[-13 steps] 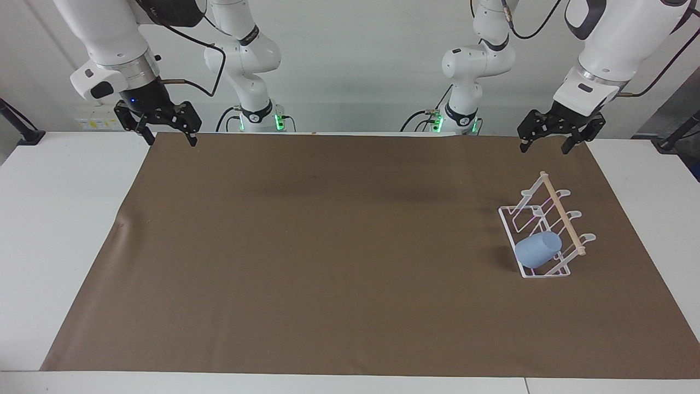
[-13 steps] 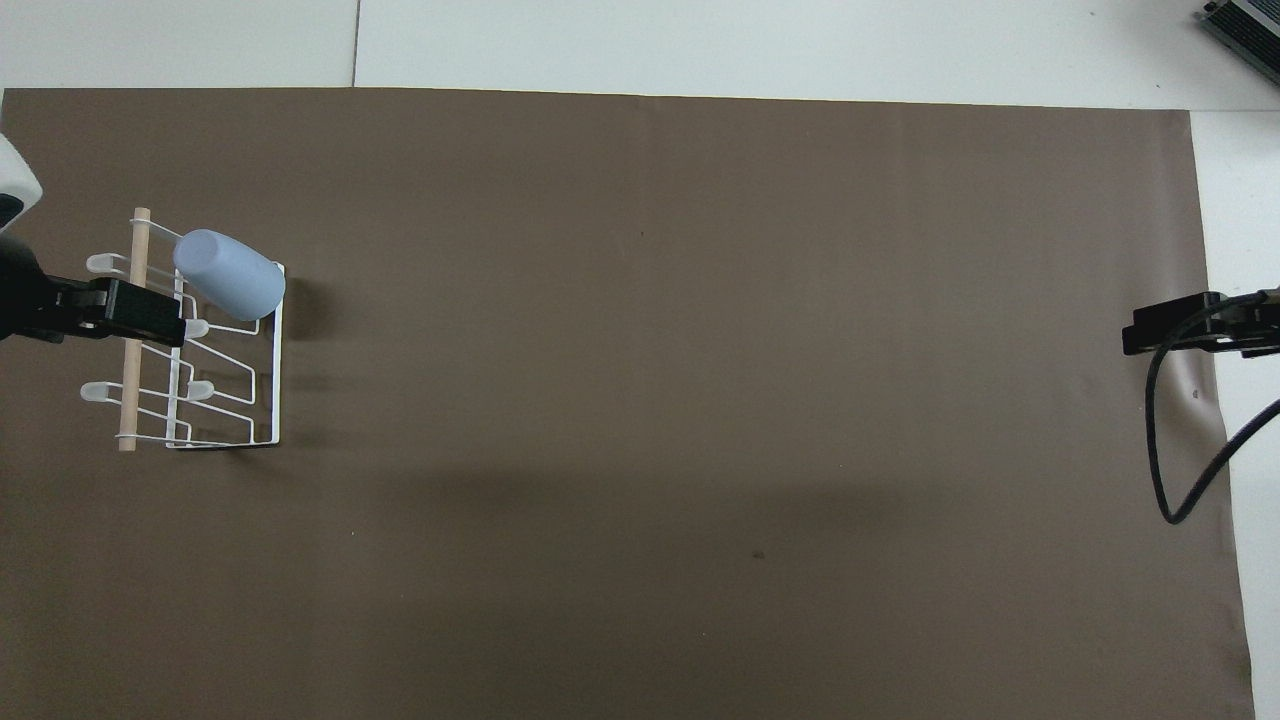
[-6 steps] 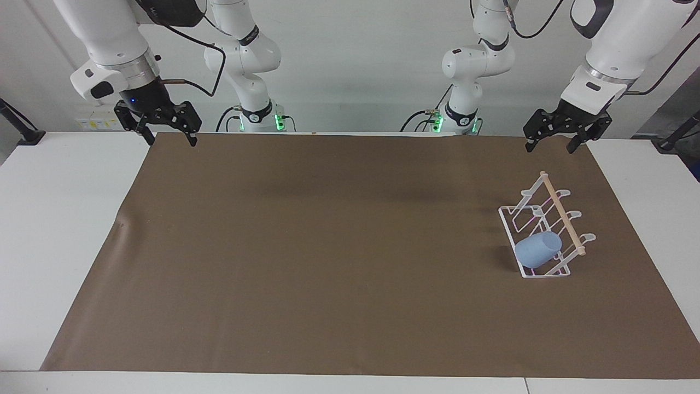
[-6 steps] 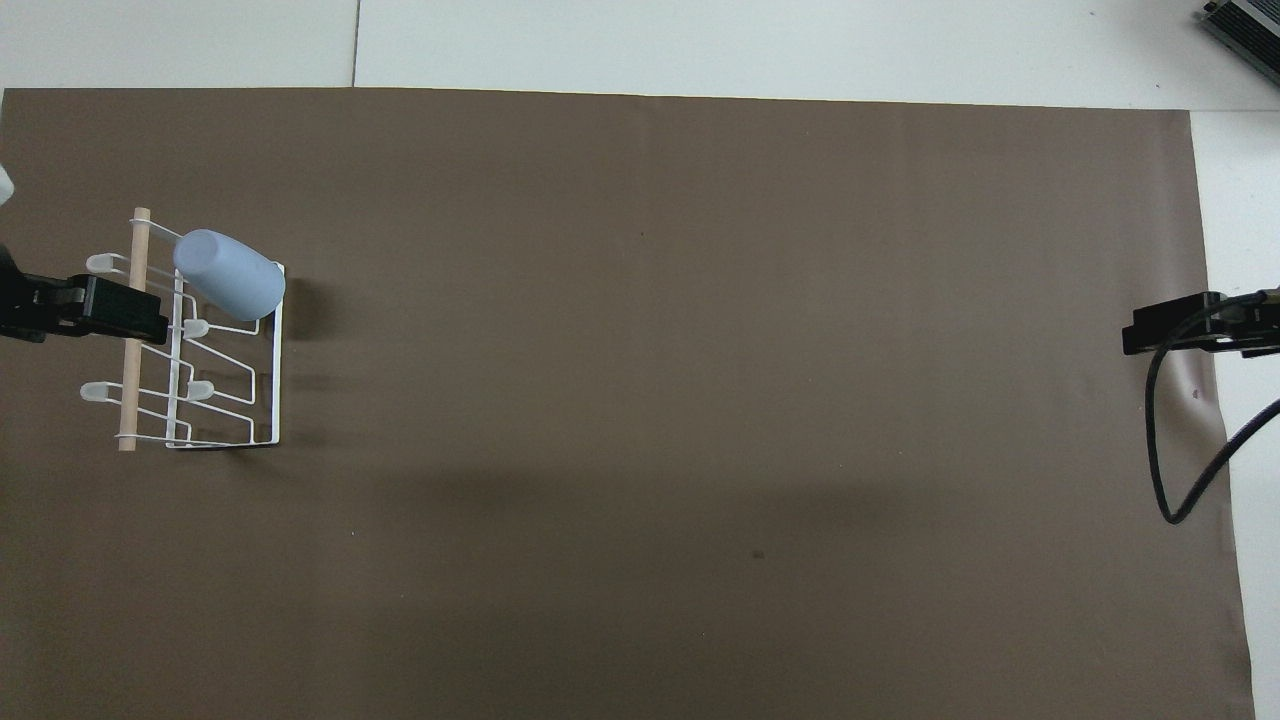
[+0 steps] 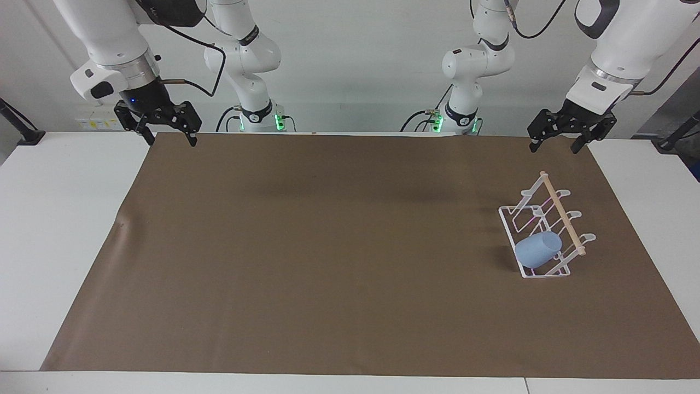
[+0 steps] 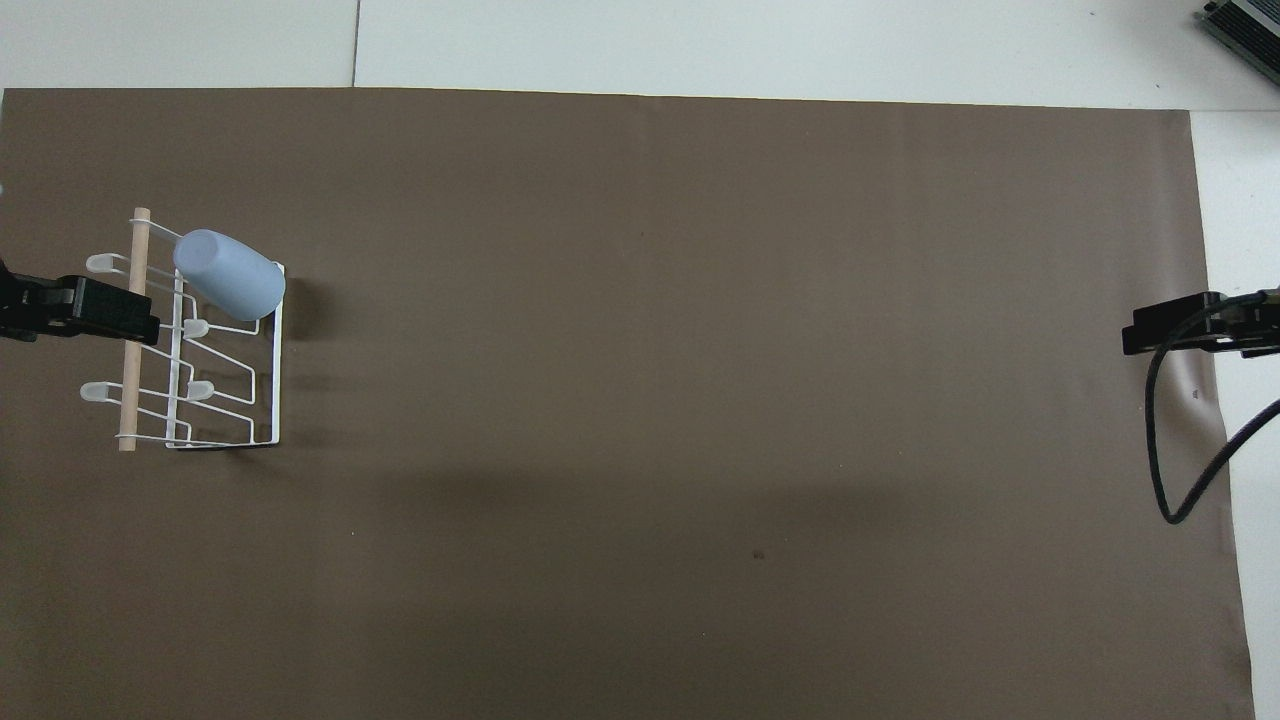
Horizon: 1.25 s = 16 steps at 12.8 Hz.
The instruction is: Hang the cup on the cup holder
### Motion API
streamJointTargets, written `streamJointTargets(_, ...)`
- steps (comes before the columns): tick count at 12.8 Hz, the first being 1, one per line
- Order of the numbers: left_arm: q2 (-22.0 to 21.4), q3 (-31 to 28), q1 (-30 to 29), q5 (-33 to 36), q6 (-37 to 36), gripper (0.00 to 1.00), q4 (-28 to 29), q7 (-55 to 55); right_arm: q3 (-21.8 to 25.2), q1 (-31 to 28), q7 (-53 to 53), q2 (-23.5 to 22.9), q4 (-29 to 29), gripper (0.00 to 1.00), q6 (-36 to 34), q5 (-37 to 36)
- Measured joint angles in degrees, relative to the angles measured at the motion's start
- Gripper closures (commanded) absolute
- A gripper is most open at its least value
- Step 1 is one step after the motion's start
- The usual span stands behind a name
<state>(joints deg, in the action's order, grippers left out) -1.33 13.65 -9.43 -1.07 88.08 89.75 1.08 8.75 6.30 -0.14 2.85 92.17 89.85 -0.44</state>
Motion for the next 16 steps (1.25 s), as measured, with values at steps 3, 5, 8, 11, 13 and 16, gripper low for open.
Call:
streamJointTargets(3, -0.05, -1.92, 2.23, 0.0, 0.0, 0.0, 0.0, 0.13, 0.0, 0.0, 0.0, 0.0, 0.0, 0.0, 0.0, 0.0)
streamJointTargets(5, -0.11, -4.58, 5.23, 0.0, -0.02, 0.0, 0.0, 0.23, 0.0, 0.0, 0.0, 0.0, 0.0, 0.0, 0.0, 0.0)
streamJointTargets(8, -0.11, -6.0, 6.7, 0.0, -0.04, 0.0, 0.0, 0.68, 0.0, 0.0, 0.0, 0.0, 0.0, 0.0, 0.0, 0.0)
streamJointTargets(11, -0.26, -6.32, 6.7, 0.04, -0.17, 0.0, -0.11, 2.11, 0.0, 0.0, 0.0, 0.0, 0.0, 0.0, 0.0, 0.0)
streamJointTargets(13, -0.54, -6.31, 6.71, 0.04, -0.21, 0.0, -0.13, 2.42, 0.0, 0.0, 0.0, 0.0, 0.0, 0.0, 0.0, 0.0)
streamJointTargets(16, -0.86, -6.31, 6.73, 0.04, -0.49, 0.0, -0.05, 2.48, 0.0, 0.0, 0.0, 0.0, 0.0, 0.0, 0.0, 0.0)
